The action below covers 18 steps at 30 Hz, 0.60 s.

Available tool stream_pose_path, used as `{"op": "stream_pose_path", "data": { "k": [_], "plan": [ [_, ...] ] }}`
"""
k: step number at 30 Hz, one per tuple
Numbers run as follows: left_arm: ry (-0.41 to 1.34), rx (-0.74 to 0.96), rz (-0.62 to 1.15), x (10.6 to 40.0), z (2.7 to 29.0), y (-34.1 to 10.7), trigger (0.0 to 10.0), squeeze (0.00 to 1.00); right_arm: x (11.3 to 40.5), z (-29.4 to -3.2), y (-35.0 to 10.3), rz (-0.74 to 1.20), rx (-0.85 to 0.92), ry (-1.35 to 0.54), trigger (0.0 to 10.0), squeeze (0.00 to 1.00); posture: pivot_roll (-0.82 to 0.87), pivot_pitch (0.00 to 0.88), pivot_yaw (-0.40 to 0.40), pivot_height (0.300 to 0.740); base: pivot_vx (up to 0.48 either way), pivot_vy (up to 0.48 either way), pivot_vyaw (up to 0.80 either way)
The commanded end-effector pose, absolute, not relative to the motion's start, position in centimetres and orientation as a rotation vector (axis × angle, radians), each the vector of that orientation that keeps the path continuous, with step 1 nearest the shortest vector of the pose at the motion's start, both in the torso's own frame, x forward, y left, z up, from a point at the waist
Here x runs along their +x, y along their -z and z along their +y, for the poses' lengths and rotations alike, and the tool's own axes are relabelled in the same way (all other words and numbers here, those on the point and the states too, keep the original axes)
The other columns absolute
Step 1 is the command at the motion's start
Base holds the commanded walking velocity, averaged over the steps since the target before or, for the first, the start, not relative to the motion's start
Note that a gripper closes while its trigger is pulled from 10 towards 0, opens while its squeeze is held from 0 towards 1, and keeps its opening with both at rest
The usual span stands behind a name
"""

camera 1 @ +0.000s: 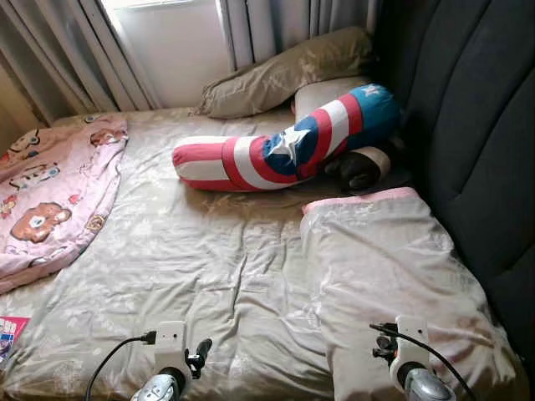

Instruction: Clean up the room

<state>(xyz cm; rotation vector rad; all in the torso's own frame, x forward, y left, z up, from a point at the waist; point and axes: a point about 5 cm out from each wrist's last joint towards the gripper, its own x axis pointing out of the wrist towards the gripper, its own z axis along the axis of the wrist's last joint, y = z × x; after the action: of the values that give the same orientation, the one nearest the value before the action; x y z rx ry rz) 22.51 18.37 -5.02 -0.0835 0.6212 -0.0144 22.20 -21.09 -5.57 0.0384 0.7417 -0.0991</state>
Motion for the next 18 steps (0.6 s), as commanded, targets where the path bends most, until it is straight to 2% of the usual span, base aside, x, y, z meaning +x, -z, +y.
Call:
{"op": "stream_pose_path", "data": {
  "k": [1,3,9,18],
  "plan": [
    [0.028,-0.035,0.701,21.3,18.4,6.1,10.0,0.00,20.9,-20.6,6.5,0.794,0.037,0.097,10.0,0.00,-0.01,0.000,0.073,0.740,0.000,0.000,0.00],
    [0.011,-0.017,0.804,19.6,18.5,7.3,10.0,0.00,18.5,-21.1,7.7,0.859,0.059,0.175,10.0,0.00,-0.01,0.000,0.084,0.740,0.000,0.000,0.00],
    [-0.033,-0.037,0.831,18.5,19.2,7.8,10.0,0.00,16.4,-21.1,8.7,0.914,0.102,0.252,10.0,0.00,-0.01,0.000,0.100,0.740,0.000,0.000,0.00],
    [-0.050,0.014,0.853,17.9,21.3,7.8,10.0,0.00,16.3,-20.6,8.9,0.902,0.152,0.274,10.0,0.00,-0.03,0.000,0.117,0.740,0.000,0.000,0.00]
  ]
}}
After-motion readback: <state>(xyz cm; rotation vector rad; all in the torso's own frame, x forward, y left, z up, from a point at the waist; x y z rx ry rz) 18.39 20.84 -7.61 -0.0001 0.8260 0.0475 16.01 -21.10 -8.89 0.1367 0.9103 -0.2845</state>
